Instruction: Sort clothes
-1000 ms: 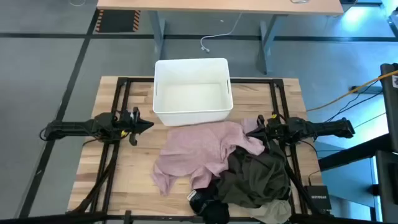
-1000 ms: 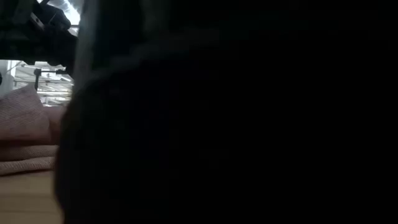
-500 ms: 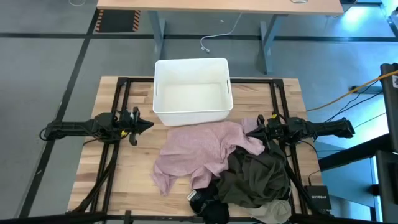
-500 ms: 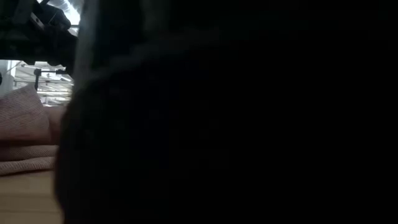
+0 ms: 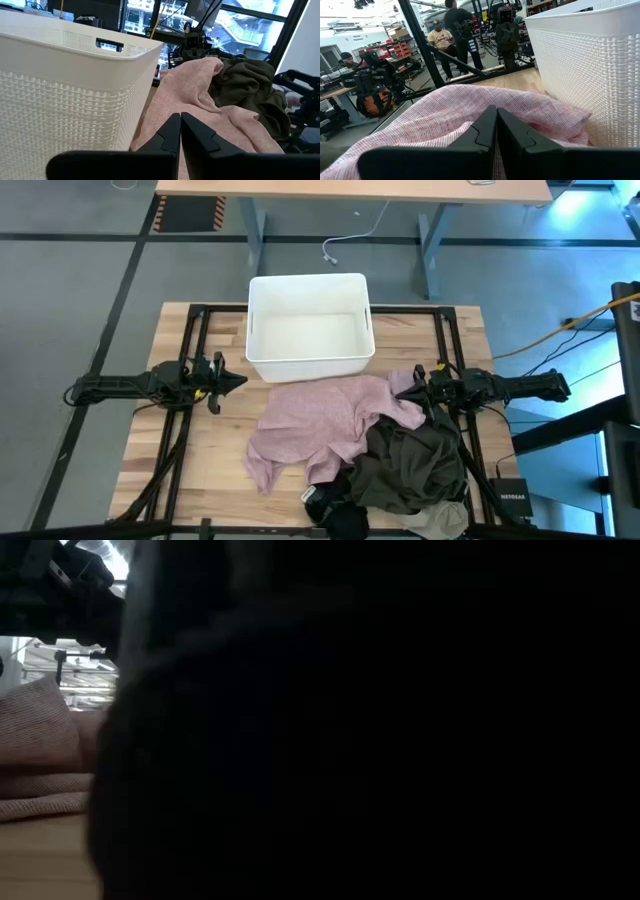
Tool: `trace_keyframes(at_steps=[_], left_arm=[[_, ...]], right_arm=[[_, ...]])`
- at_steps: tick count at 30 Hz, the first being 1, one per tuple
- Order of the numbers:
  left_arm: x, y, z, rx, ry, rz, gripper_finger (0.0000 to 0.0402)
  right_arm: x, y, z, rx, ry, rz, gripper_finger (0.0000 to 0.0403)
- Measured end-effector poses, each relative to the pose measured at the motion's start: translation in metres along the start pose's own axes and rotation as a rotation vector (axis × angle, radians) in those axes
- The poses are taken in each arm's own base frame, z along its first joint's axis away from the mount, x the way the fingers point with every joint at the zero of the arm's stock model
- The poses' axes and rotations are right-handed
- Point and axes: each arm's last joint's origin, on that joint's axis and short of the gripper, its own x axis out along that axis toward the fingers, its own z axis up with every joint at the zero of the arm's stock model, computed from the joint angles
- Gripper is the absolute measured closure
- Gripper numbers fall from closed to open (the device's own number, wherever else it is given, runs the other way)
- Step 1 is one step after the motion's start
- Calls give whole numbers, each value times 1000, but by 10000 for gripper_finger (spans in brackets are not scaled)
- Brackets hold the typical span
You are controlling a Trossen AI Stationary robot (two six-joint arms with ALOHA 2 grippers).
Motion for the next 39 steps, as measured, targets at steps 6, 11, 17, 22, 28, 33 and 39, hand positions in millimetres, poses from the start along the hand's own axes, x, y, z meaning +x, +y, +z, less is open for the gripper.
trace_keyframes(at_steps=[6, 11, 17, 22, 28, 33, 39], left_arm=[[0, 0, 0, 0, 0, 0, 394], [0, 0, 0, 0, 0, 0, 394], [0, 0, 0, 0, 0, 0, 394], [0, 0, 0, 3, -1, 1, 394], [0, 0, 5, 86, -55, 27, 394], [-2, -2, 18, 25, -186, 3, 394], [-8, -5, 38, 48, -402, -17, 394]], right_arm=[[0, 0, 0, 0, 0, 0, 372], [0, 0, 0, 0, 0, 0, 372], [0, 0, 0, 0, 0, -1, 372], [0, 0, 0, 0, 0, 0, 372], [0, 0, 0, 0, 0, 0, 372], [0, 0, 0, 0, 0, 0, 372], [0, 0, 0, 0, 0, 0, 372]])
